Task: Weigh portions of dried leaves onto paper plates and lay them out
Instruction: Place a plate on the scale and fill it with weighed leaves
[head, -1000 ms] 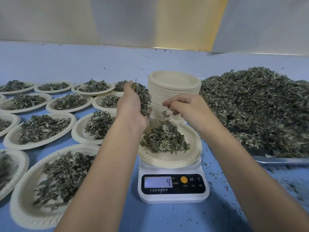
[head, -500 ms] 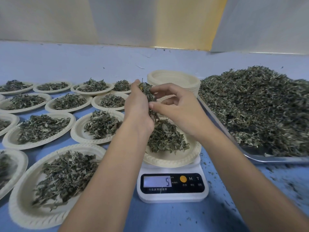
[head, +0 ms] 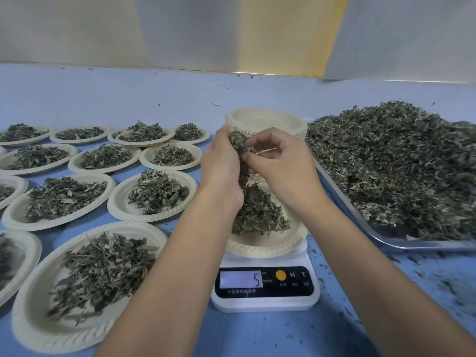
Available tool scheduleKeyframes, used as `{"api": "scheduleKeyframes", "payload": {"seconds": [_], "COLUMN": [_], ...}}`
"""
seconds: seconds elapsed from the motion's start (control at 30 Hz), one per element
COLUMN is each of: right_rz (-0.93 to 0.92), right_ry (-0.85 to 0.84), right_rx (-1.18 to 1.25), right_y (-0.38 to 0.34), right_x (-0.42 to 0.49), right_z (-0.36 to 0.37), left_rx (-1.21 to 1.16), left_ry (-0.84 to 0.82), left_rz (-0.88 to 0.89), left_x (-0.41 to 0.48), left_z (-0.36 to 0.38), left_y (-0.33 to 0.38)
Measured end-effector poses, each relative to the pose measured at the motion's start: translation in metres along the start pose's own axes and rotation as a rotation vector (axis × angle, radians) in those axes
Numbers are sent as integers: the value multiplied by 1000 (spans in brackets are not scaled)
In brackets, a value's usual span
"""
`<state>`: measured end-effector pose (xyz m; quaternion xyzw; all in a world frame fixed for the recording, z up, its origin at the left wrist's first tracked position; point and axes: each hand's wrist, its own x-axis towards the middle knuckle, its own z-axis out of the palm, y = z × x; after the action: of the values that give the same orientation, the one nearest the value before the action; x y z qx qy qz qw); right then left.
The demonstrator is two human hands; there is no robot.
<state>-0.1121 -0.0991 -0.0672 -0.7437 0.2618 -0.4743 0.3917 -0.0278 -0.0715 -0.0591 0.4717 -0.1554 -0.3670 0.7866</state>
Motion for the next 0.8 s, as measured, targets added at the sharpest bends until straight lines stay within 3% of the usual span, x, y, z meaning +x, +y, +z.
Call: {"api": "scheduleKeyframes", "payload": {"seconds": [0.2,0.8], "right_rz": [71,165], "right_ry": [68,-35], "right_rx": [61,2], "right_y": [4,7], "right_x": [7,7], "right_z": [-7,-13], "left_rx": [-86,-103], "left_ry": [50,67], "left_rz": [-17,-90], "left_x": [8,15], "left_z": [-10,-18], "left_y": [7,14]}}
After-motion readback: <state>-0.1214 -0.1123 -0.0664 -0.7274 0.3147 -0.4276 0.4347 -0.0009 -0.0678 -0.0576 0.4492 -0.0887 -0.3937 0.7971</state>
